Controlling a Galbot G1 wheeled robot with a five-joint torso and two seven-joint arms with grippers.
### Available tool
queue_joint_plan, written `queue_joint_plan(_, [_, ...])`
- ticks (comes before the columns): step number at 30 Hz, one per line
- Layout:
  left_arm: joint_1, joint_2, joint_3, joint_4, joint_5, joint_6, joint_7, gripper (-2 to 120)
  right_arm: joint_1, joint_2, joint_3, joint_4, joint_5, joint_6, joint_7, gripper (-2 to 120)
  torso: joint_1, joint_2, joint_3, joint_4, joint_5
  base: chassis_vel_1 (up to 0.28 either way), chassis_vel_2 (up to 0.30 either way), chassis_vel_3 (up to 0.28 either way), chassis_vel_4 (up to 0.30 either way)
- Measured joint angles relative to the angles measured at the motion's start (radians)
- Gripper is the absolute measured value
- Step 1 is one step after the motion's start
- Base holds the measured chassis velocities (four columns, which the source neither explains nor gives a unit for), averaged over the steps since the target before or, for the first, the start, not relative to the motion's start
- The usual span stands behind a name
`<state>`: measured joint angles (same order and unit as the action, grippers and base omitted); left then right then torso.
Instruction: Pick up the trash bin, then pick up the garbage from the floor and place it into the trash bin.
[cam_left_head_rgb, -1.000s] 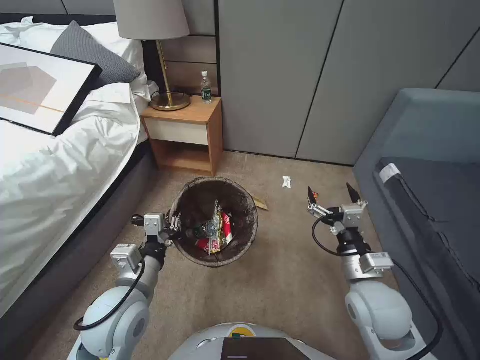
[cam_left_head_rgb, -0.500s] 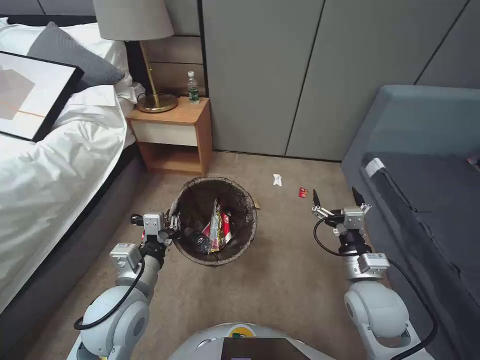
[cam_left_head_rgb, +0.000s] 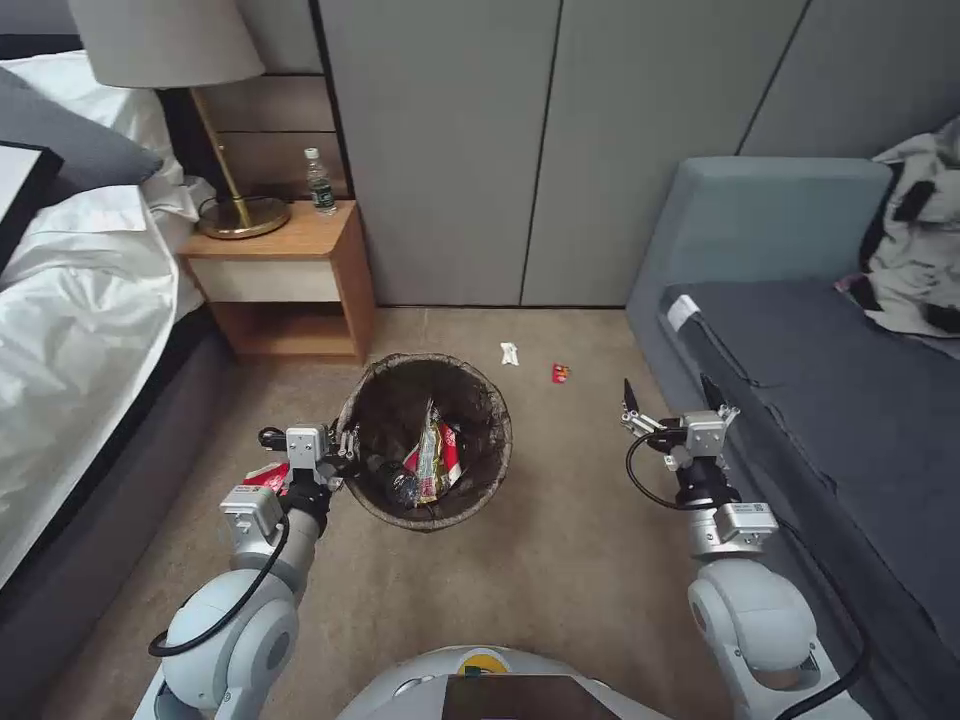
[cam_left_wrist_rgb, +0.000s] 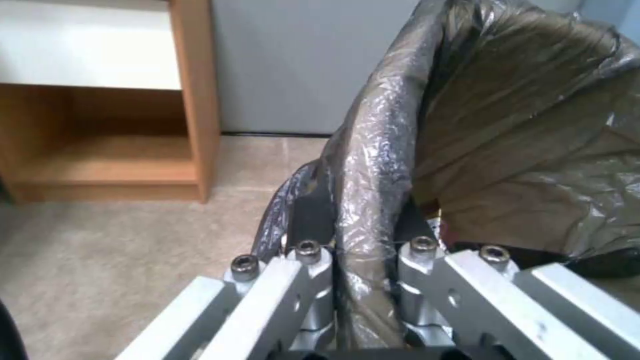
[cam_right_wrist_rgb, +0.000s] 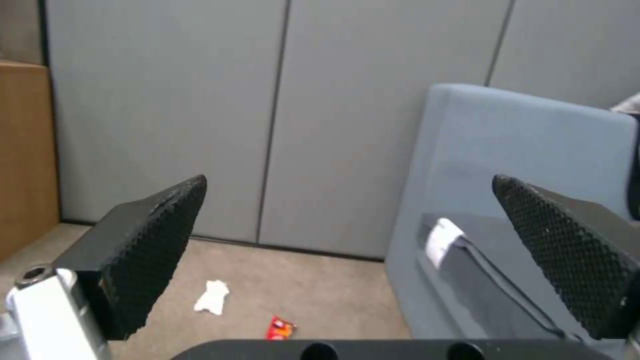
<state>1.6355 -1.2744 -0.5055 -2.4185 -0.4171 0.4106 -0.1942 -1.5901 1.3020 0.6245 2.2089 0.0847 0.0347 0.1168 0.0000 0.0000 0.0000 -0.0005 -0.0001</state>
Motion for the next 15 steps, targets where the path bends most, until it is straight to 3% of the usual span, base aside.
queue_joint_plan(6, [-0.003, 0.001, -0.005, 0.005, -0.006, -0.009, -0.007, 7, 0.000, 0.003, -0.002, -0.004, 0.000, -0.012, -0.003, 100, 0.000, 0.000, 0.000, 0.0009, 0.0000, -0.005, -0.008, -0.008, -0.002])
queue_joint_plan(15, [-0.011, 0.000, -0.005, 0.014, -0.009, -0.012, -0.008, 7, -0.004, 0.012, -0.018, 0.003, 0.019, -0.028, -0.022, 100, 0.000, 0.000, 0.000, 0.0004, 0.0000, 0.000, 0.000, 0.000, 0.000])
